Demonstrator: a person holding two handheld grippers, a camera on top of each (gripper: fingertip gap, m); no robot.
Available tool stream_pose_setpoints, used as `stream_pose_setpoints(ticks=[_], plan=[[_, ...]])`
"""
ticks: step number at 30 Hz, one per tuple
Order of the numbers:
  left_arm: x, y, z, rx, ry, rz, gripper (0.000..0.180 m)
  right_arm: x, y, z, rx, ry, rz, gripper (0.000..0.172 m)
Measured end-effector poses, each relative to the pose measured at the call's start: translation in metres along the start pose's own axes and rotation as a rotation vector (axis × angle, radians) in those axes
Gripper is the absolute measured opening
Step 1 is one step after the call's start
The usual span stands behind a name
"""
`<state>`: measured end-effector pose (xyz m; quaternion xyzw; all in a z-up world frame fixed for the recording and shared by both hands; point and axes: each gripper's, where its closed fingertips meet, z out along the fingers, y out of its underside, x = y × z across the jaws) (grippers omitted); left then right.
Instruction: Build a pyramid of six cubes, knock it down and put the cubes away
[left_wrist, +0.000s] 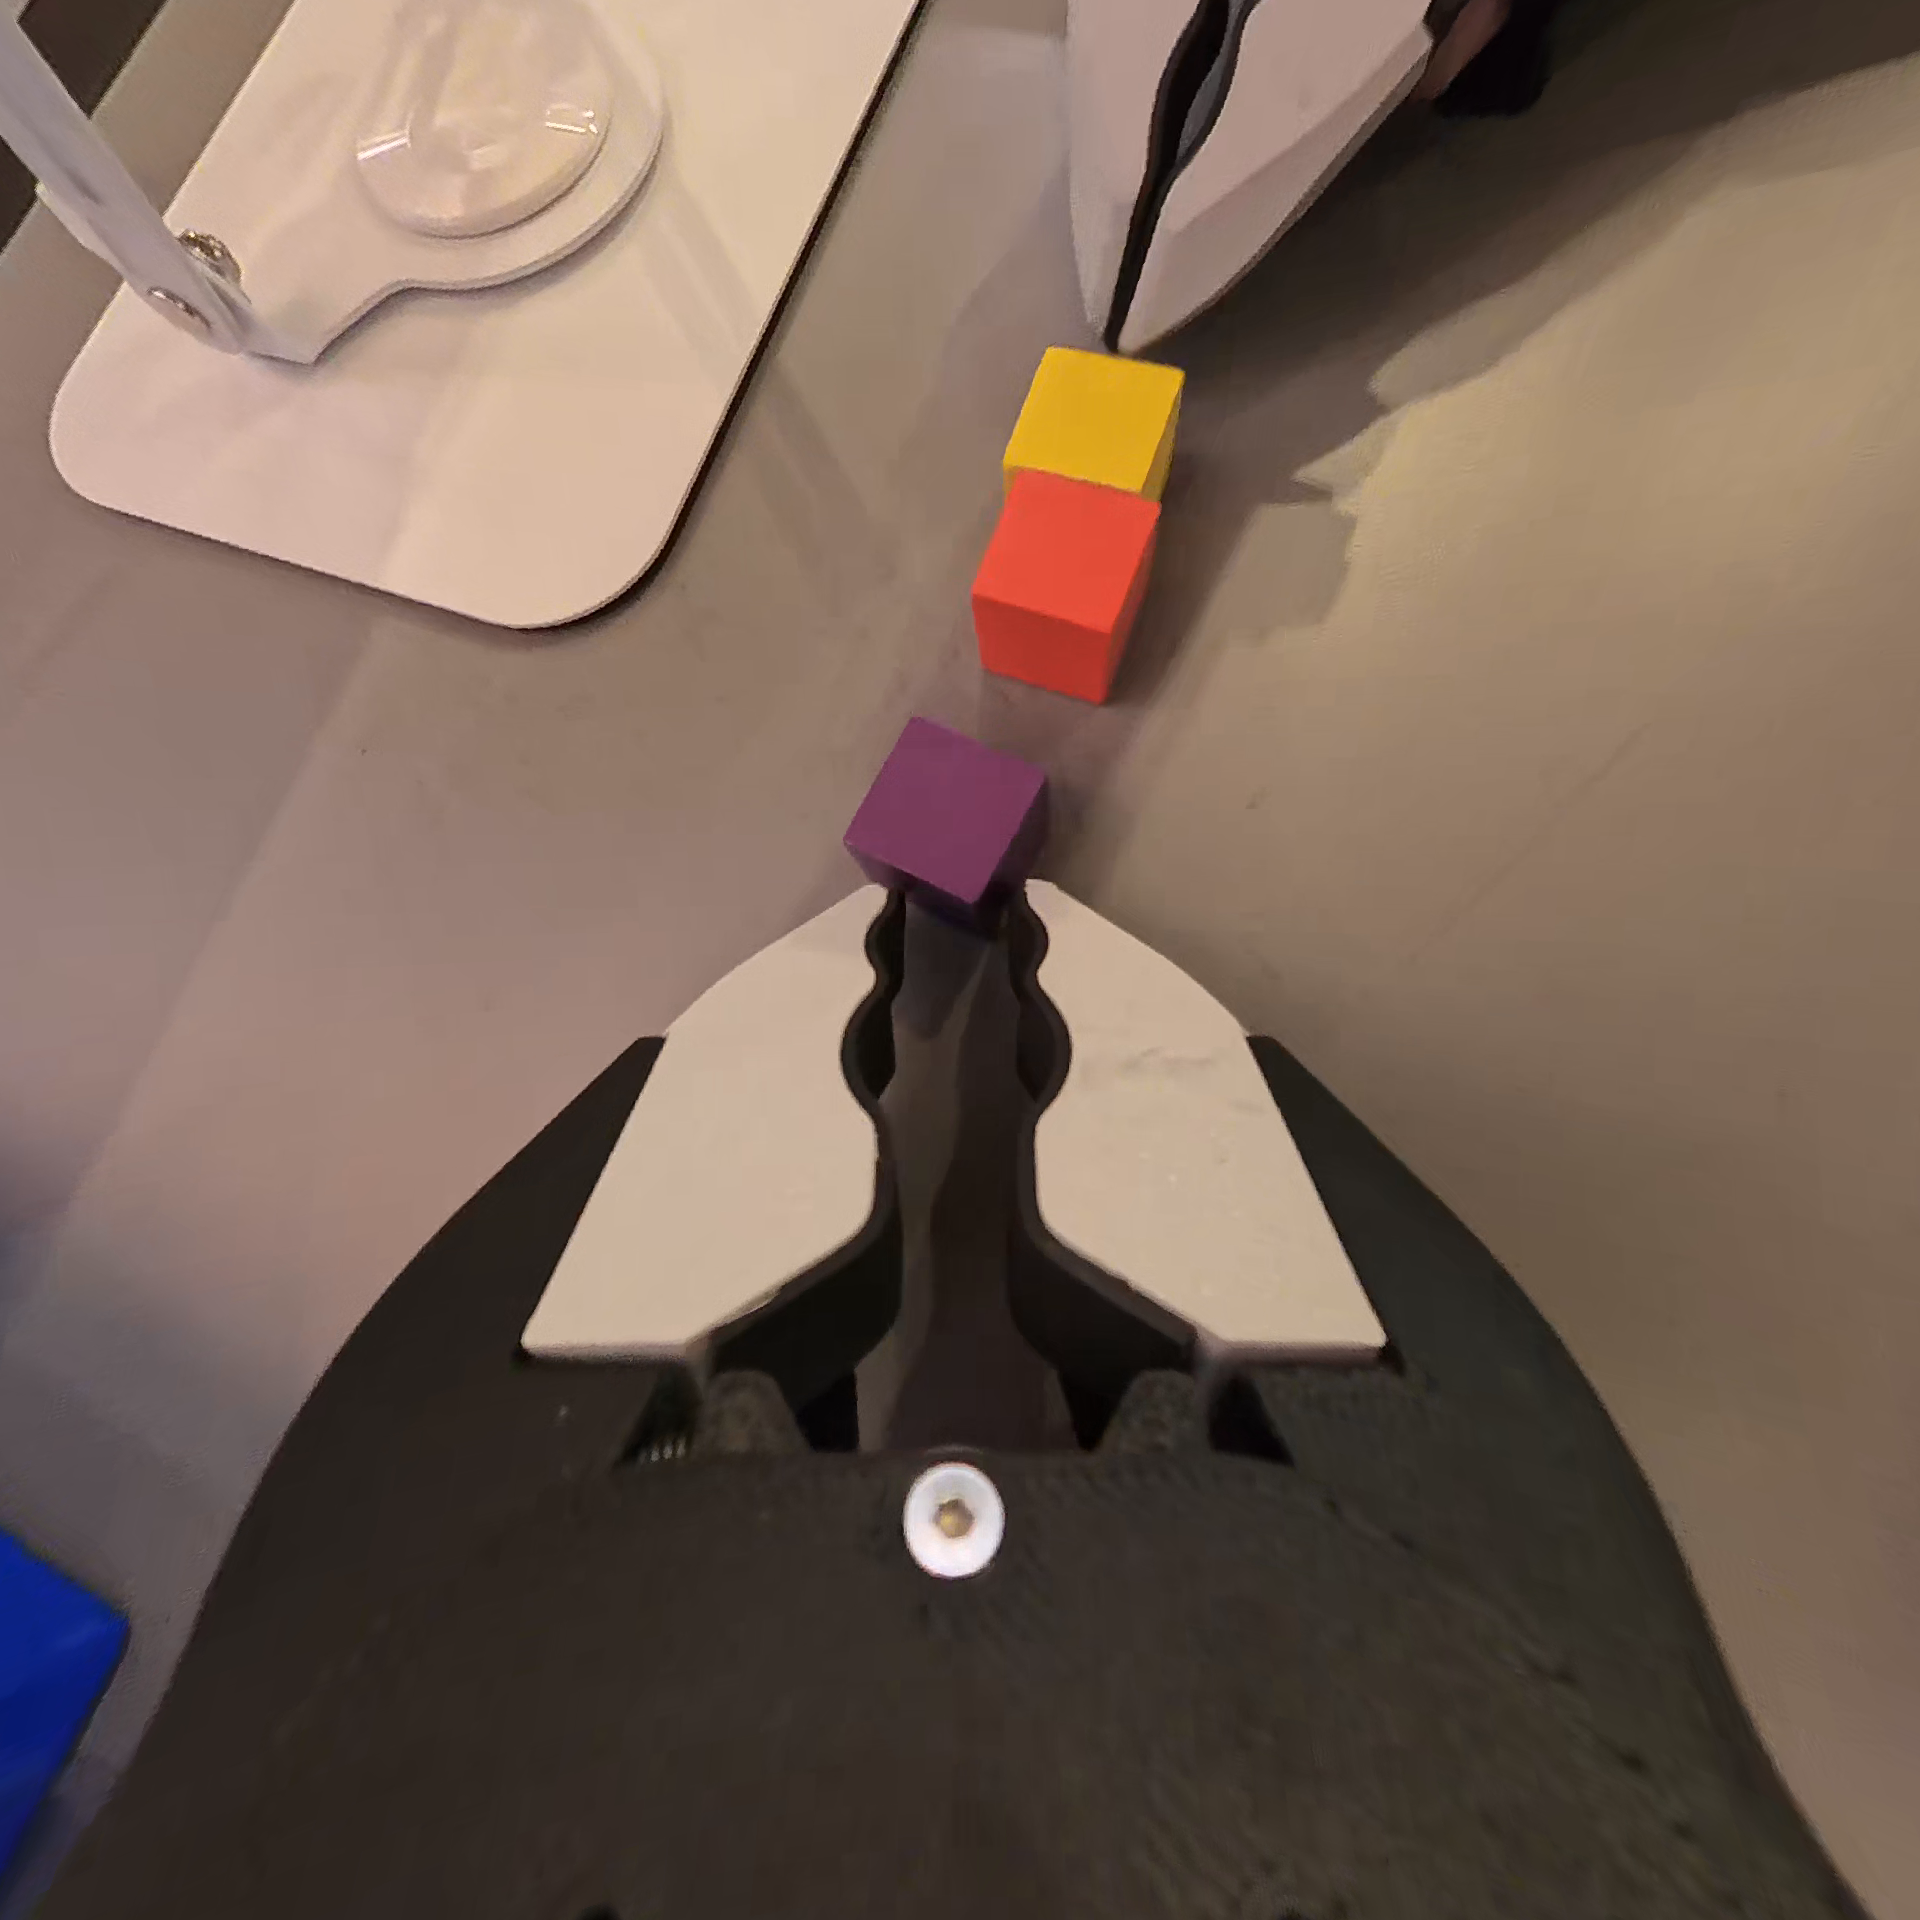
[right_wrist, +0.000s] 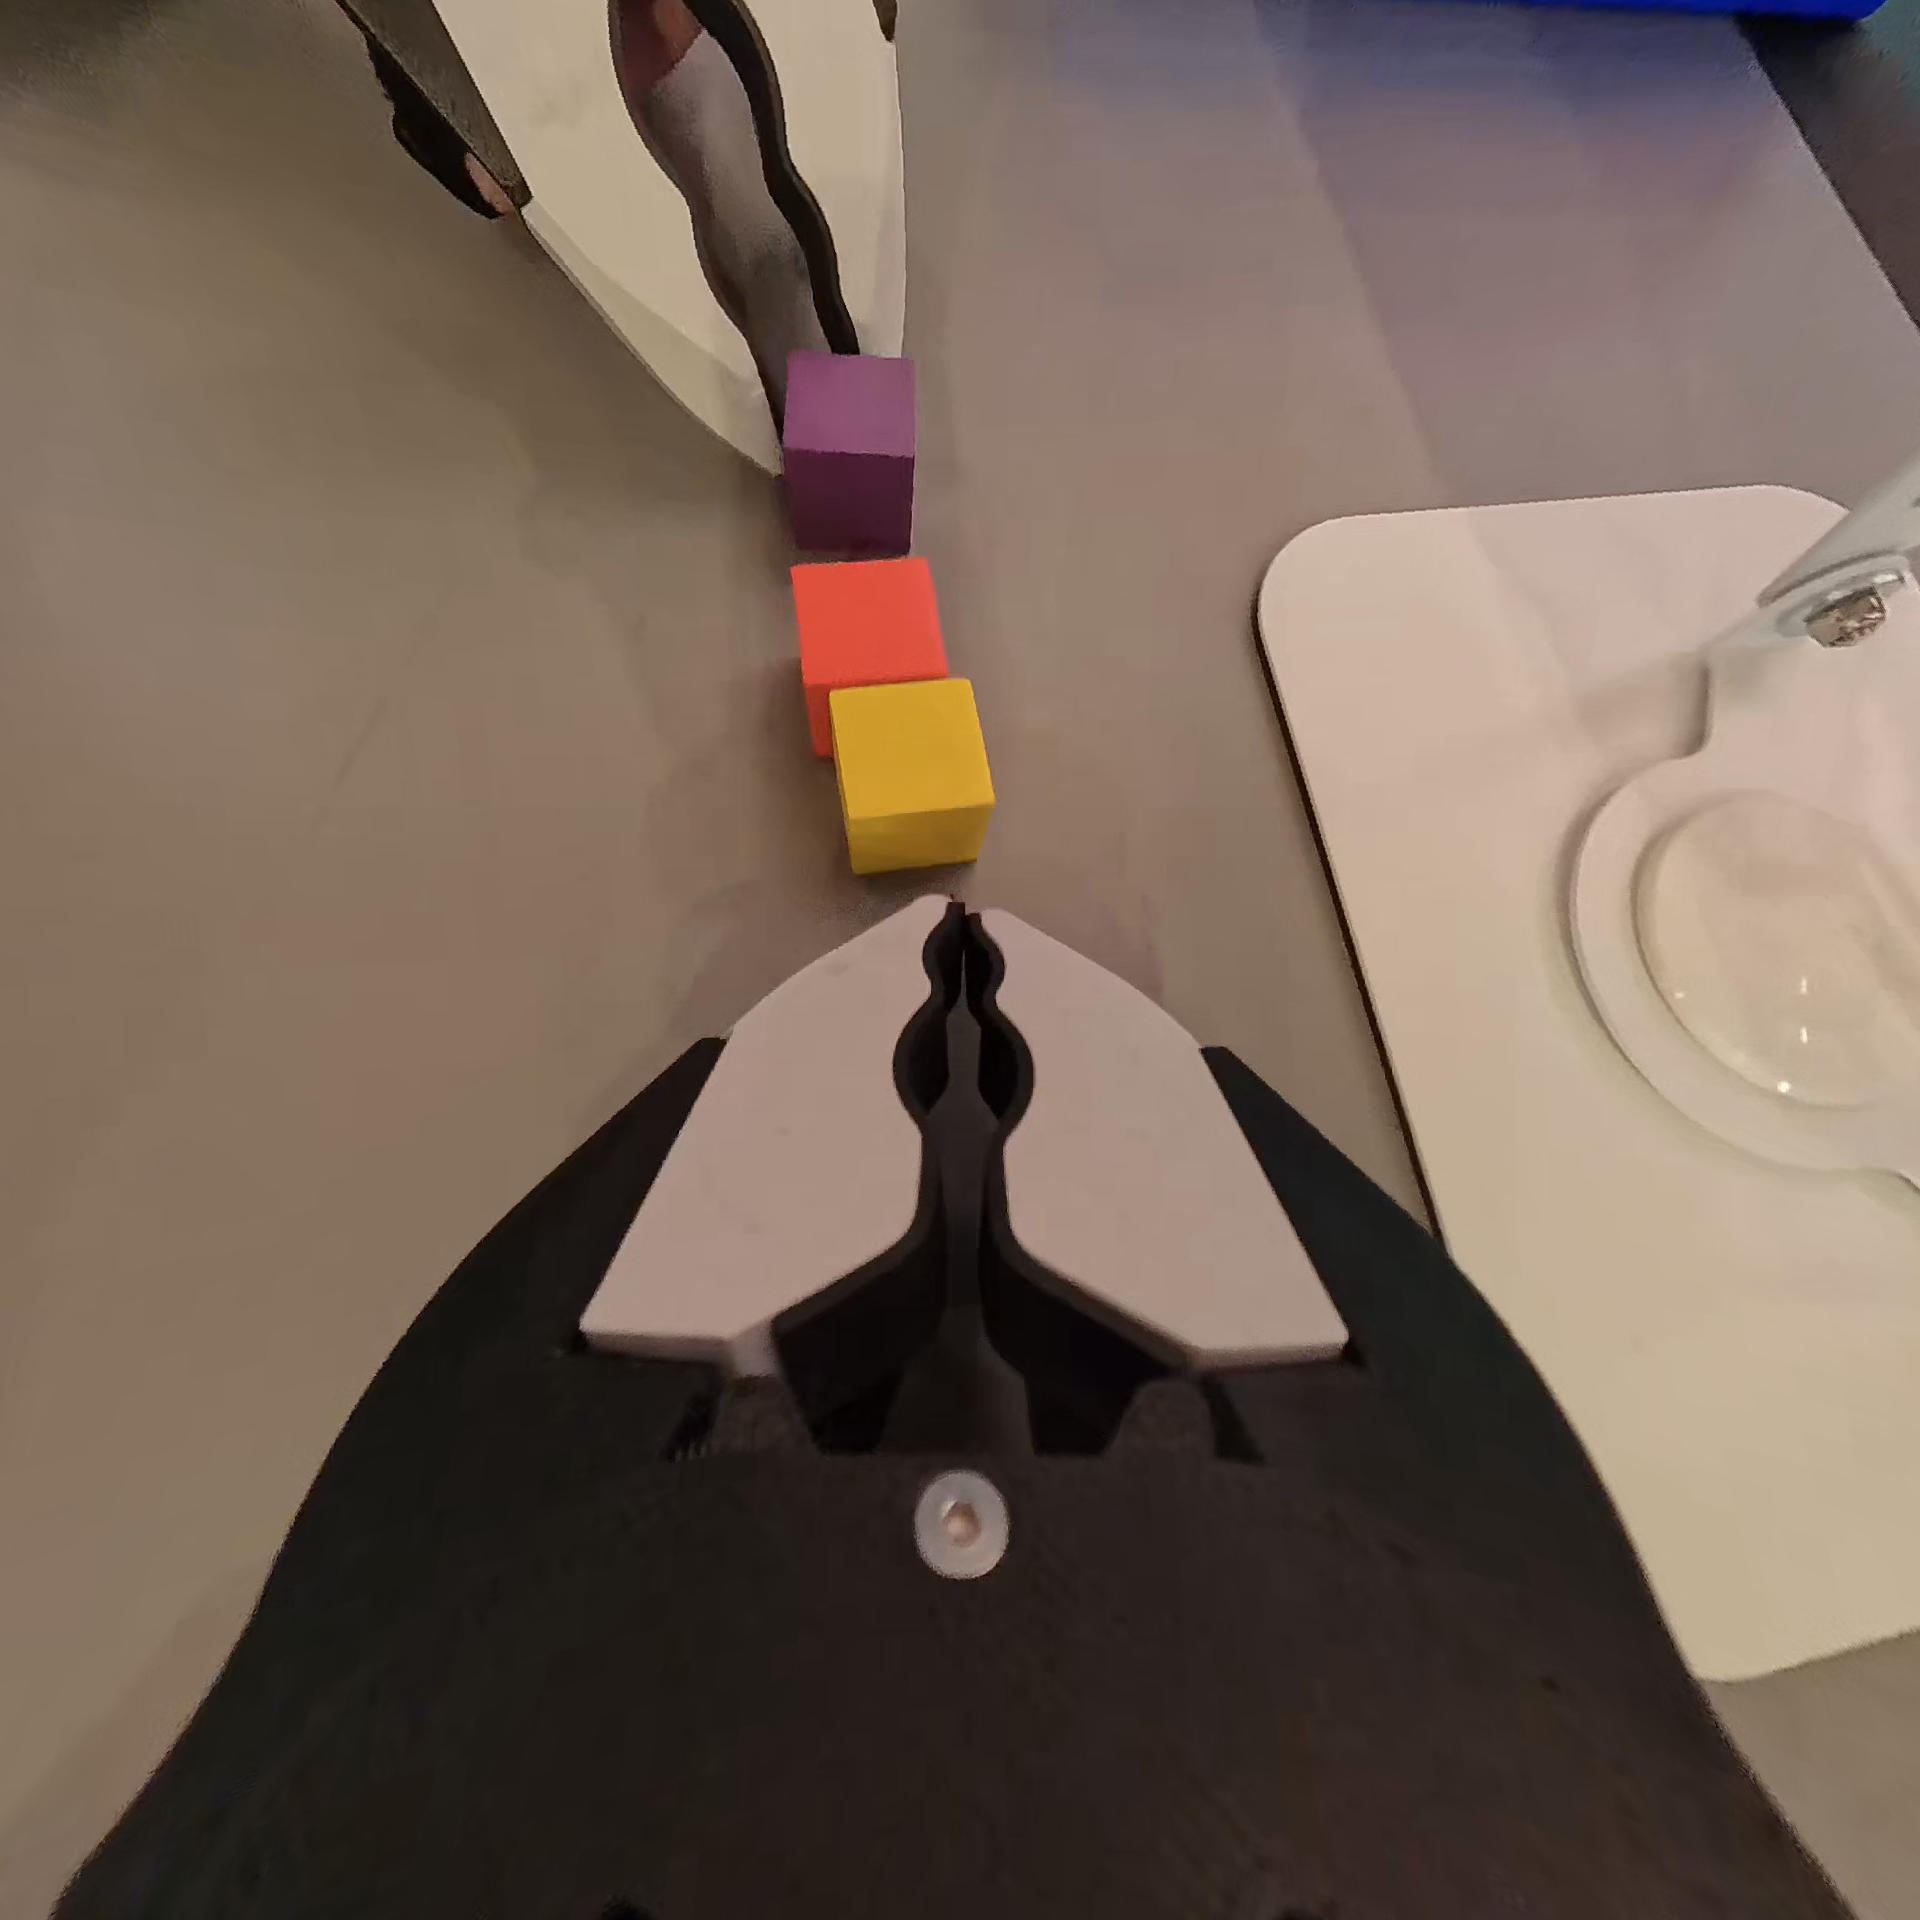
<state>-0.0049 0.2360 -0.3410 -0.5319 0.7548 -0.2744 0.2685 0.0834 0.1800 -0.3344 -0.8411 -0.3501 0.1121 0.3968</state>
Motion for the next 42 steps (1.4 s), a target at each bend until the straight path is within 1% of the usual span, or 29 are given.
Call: stream_pose_setpoints(ticks=[5, 13, 17, 21, 23, 25, 26, 29, 33, 38, 42], plan=[[0.004, -0.005, 0.001, 0.018, -0.001, 0.011, 0.015, -0.003, -0.008, 0.008, 0.003, -0.019, -0.013, 0.000], [0.015, -0.011, 0.010, 0.000, 0.003, 0.053, 0.012, -0.005, -0.010, 0.011, 0.000, -0.026, -0.026, 0.000], [0.014, -0.011, 0.011, -0.001, 0.002, 0.047, 0.012, -0.006, -0.009, 0.011, -0.007, -0.025, -0.035, 0.000], [0.015, -0.011, 0.010, 0.001, 0.019, 0.050, 0.018, -0.006, -0.010, 0.010, 0.001, -0.030, -0.030, 0.000], [0.014, -0.009, 0.008, 0.001, 0.023, 0.051, 0.025, -0.003, -0.015, 0.006, 0.047, -0.026, -0.003, 0.008], [0.010, -0.006, 0.004, 0.007, 0.025, 0.041, 0.031, -0.001, -0.018, 0.002, 0.080, -0.034, 0.025, 0.024], [0.008, -0.006, 0.002, 0.020, 0.032, 0.031, 0.034, 0.000, -0.018, 0.002, 0.081, -0.040, 0.035, 0.030], [0.003, -0.009, 0.002, 0.039, 0.050, 0.013, 0.038, -0.003, -0.014, 0.010, 0.027, -0.075, 0.034, 0.043], [0.001, -0.009, 0.010, 0.002, 0.053, 0.050, 0.040, -0.006, -0.013, 0.016, -0.007, -0.103, 0.021, 0.047], [0.002, -0.006, 0.007, 0.002, 0.045, 0.059, 0.040, -0.010, -0.016, 0.009, 0.035, -0.125, 0.022, 0.052], [0.000, -0.004, 0.005, 0.003, 0.042, 0.051, 0.029, -0.015, -0.017, 0.018, -0.001, -0.113, -0.004, 0.049]])
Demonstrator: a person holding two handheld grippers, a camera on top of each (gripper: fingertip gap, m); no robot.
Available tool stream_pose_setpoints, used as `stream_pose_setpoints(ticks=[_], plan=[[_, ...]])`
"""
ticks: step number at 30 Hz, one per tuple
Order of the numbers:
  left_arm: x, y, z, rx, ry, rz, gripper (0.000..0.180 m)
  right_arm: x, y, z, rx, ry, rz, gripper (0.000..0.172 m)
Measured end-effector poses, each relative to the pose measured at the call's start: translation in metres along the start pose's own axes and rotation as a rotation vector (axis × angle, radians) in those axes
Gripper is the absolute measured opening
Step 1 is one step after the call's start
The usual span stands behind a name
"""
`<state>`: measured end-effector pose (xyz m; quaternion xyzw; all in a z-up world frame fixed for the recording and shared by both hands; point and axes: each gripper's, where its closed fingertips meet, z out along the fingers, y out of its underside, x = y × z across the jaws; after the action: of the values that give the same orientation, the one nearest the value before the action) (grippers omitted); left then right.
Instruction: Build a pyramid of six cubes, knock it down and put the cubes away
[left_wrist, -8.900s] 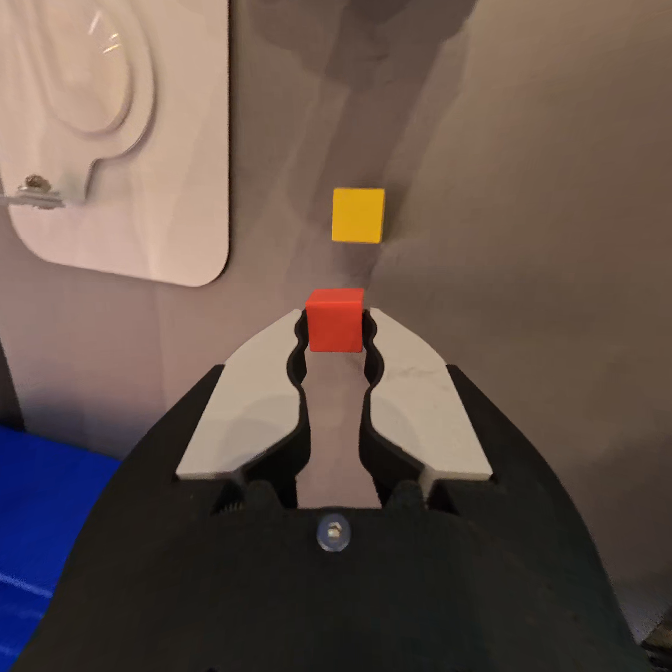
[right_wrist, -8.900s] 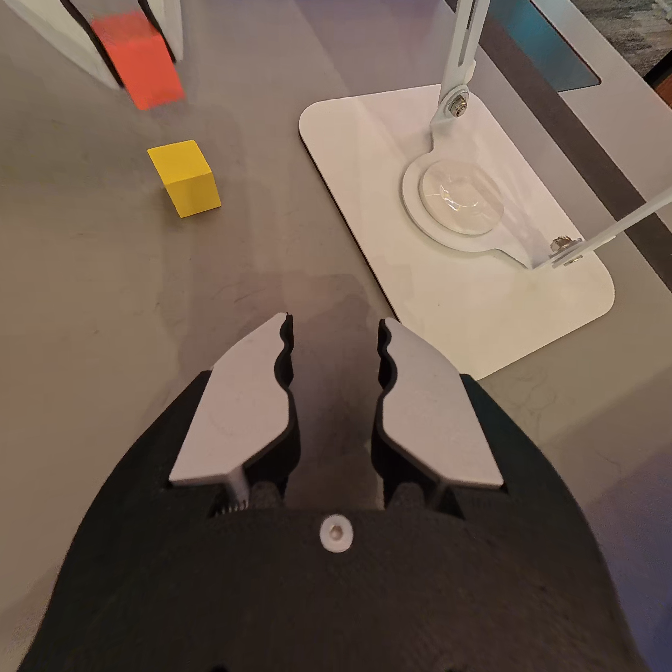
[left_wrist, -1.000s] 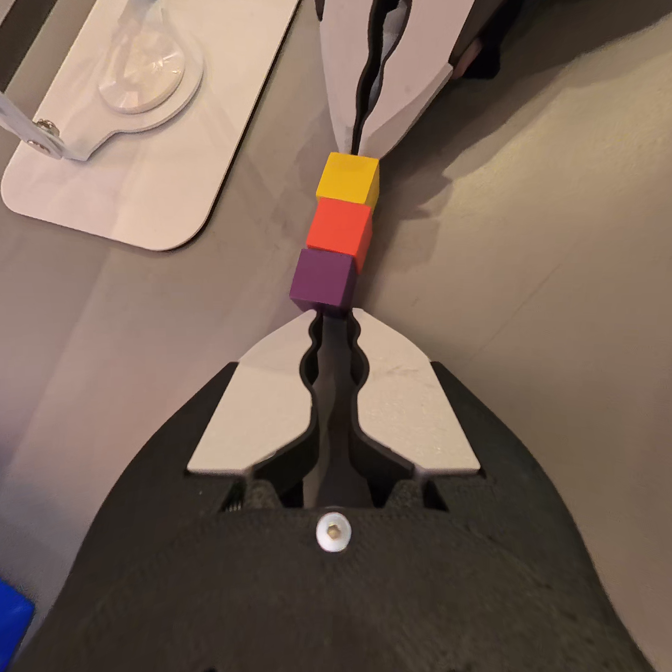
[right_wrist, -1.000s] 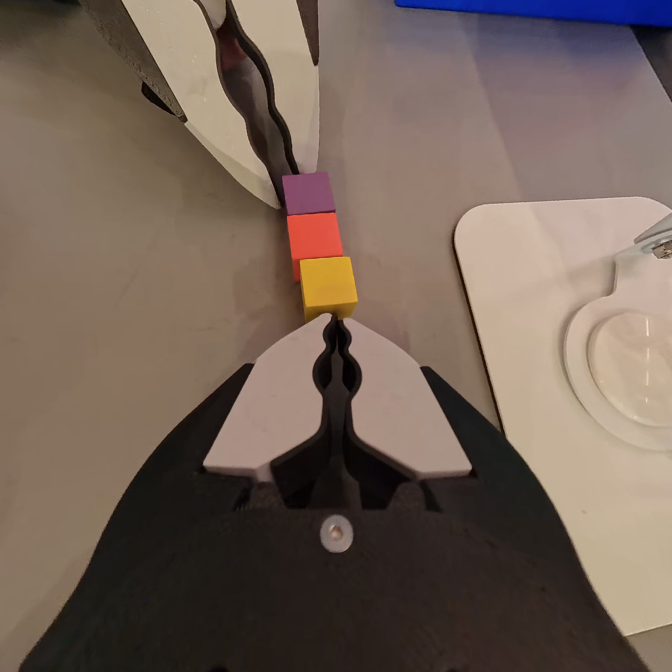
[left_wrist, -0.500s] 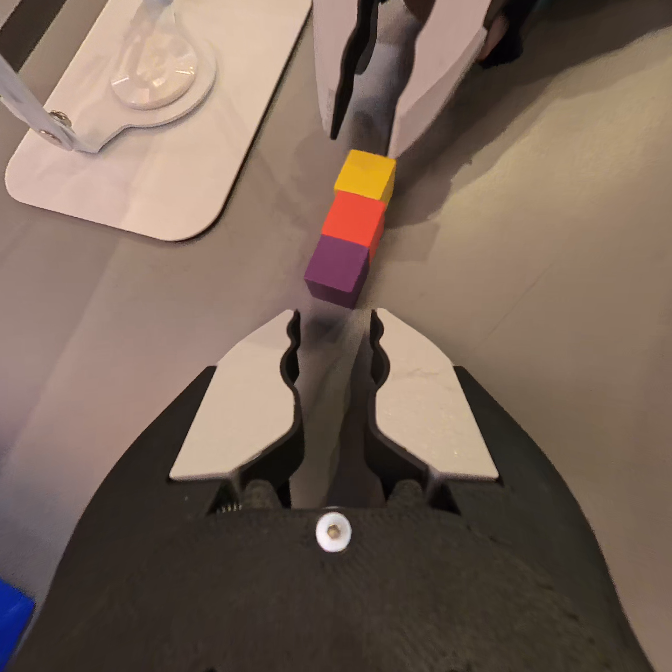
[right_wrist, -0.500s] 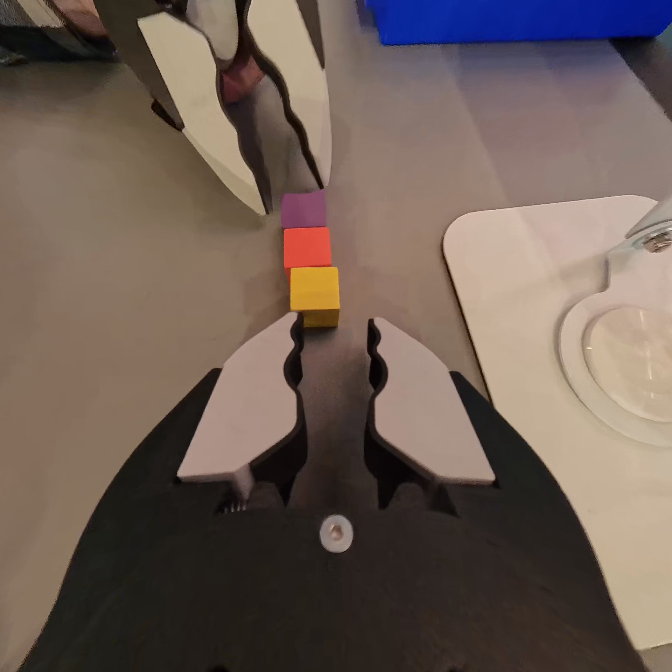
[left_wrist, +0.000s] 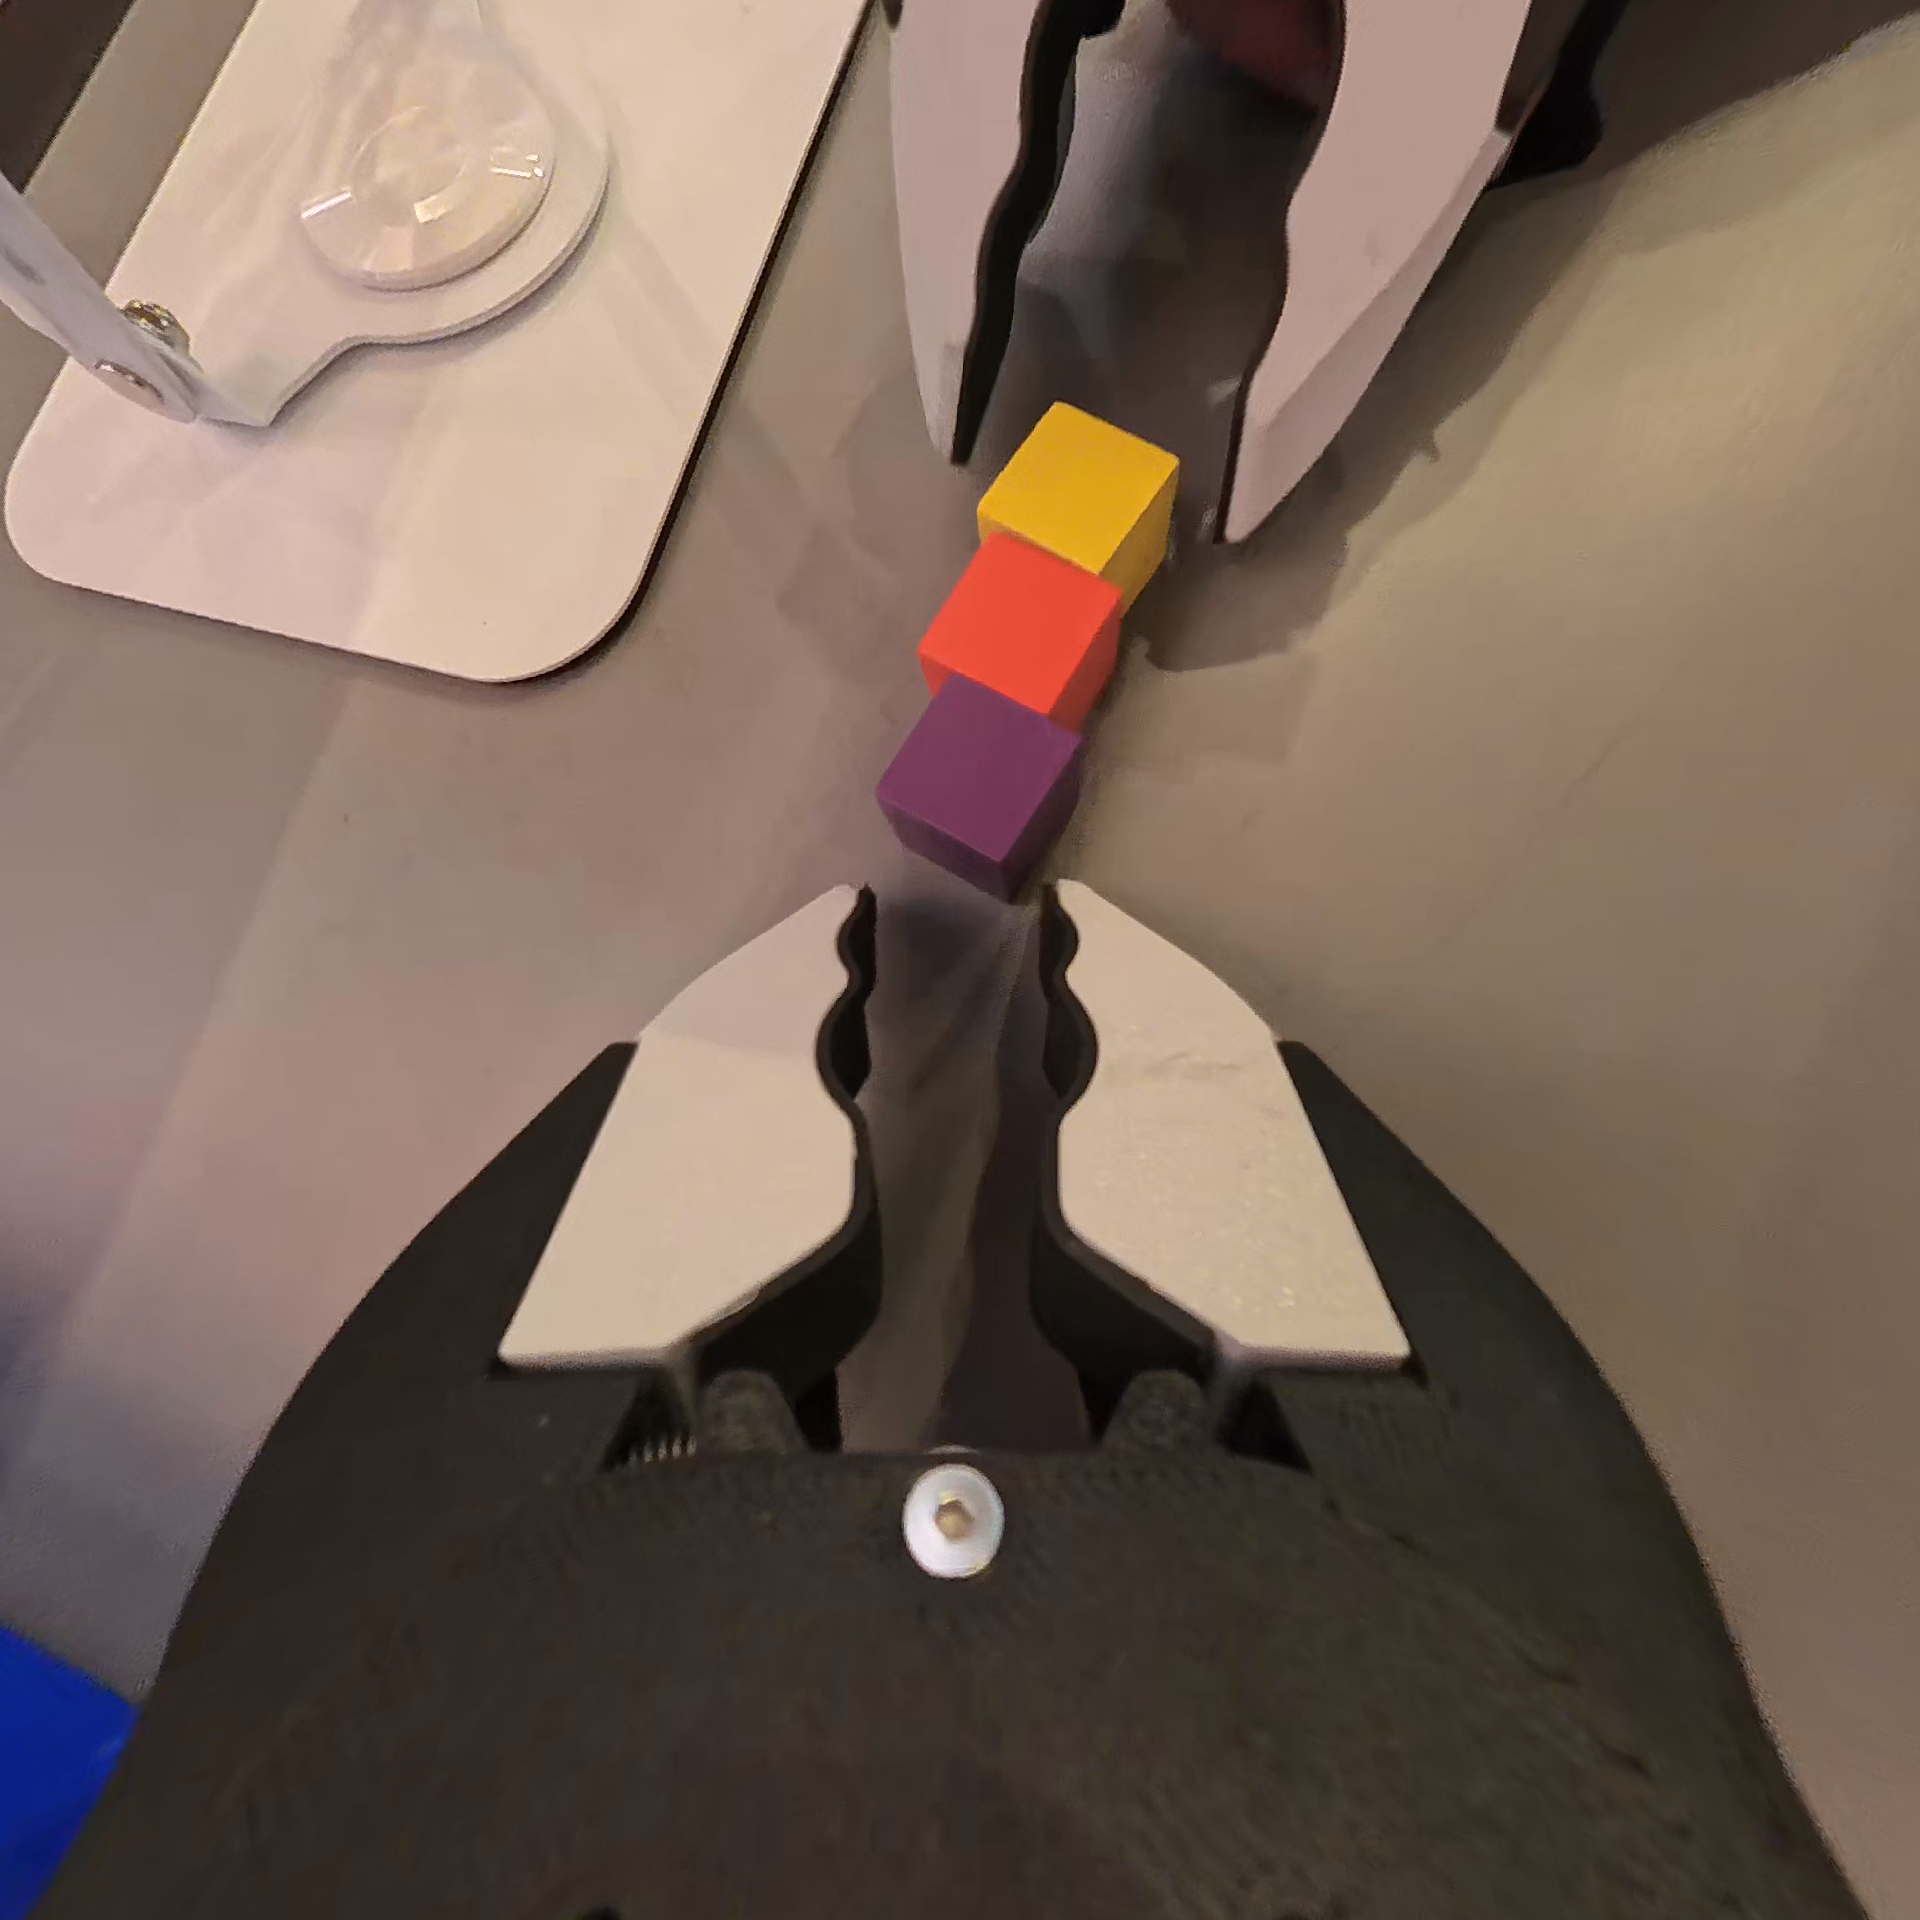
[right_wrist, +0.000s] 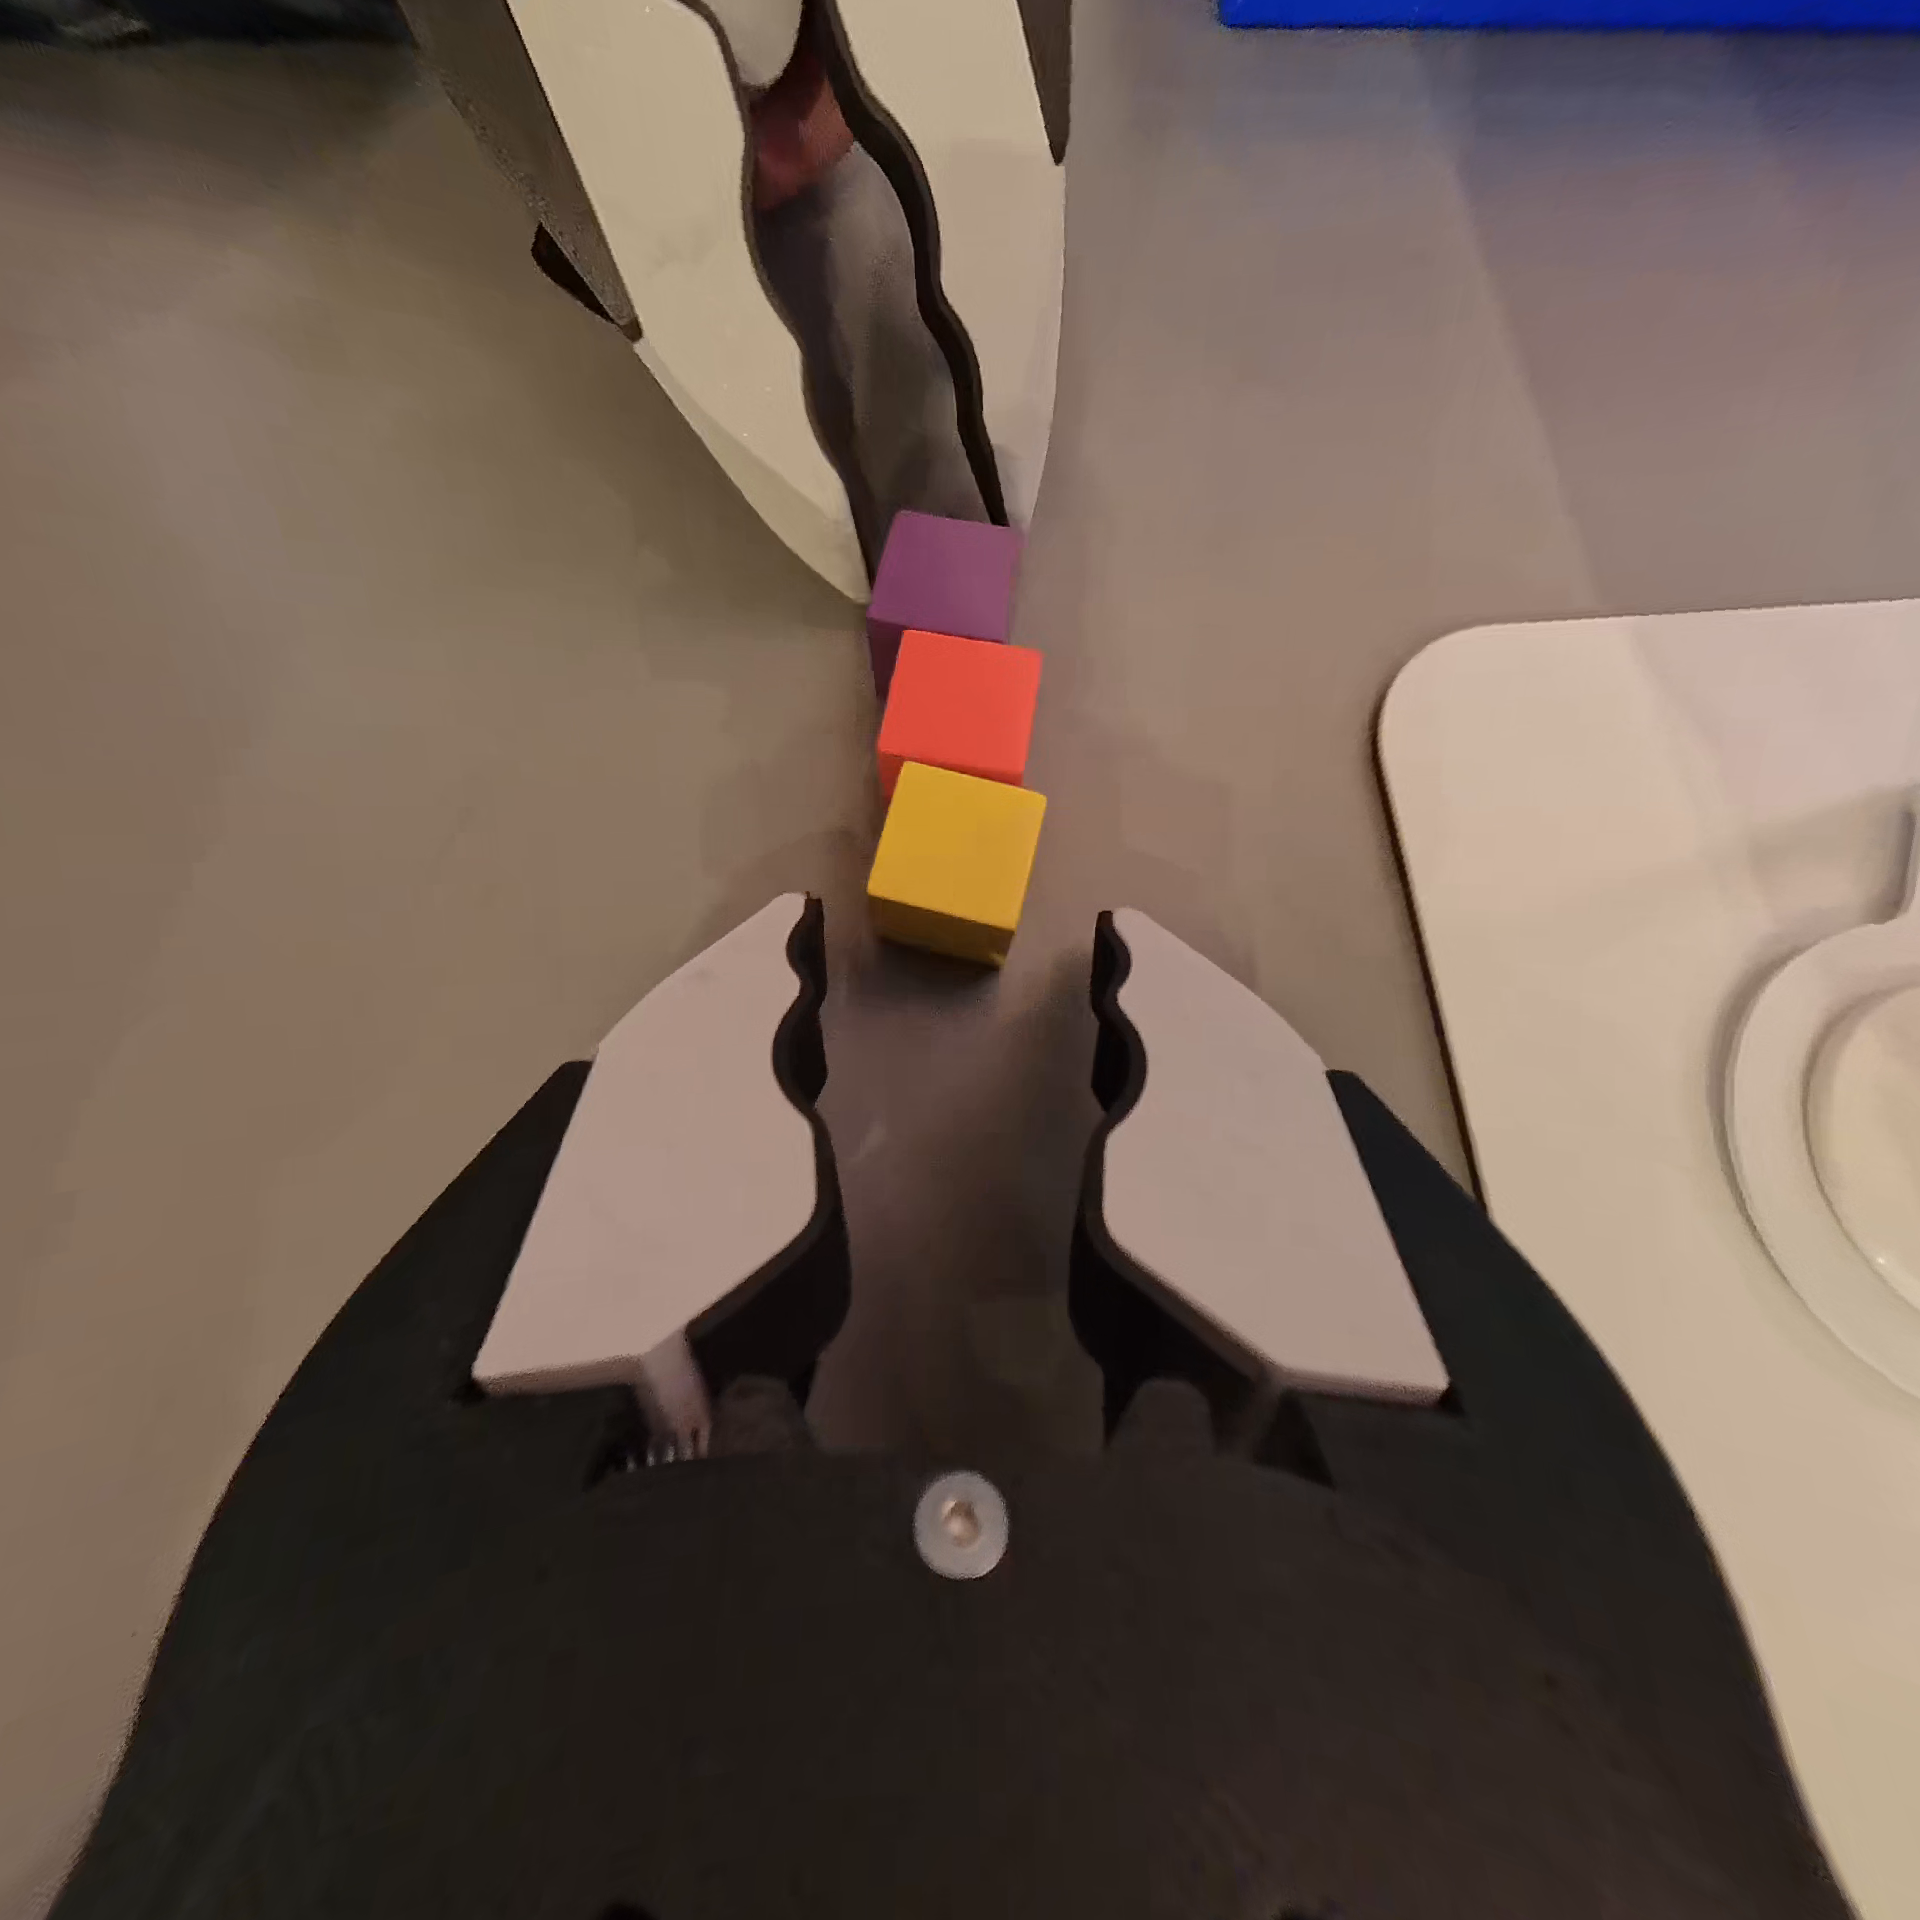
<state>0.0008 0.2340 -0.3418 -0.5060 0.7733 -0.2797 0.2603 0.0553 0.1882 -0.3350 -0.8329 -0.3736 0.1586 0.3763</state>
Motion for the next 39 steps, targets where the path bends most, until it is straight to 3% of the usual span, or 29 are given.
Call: stream_pose_setpoints(ticks=[7, 34, 39], plan=[[0.0045, -0.0044, 0.0038, -0.002, -0.013, 0.026, 0.012, 0.0000, -0.0032, 0.0051, -0.008, 0.018, -0.017, 0.028], [0.0045, -0.0071, 0.0061, -0.002, -0.047, 0.023, 0.011, -0.0019, -0.0018, 0.0067, -0.021, 0.007, -0.031, 0.028], [0.0070, -0.0074, 0.0051, 0.005, -0.034, 0.023, 0.025, -0.0012, -0.0037, 0.0052, -0.004, 0.016, -0.032, 0.047]])
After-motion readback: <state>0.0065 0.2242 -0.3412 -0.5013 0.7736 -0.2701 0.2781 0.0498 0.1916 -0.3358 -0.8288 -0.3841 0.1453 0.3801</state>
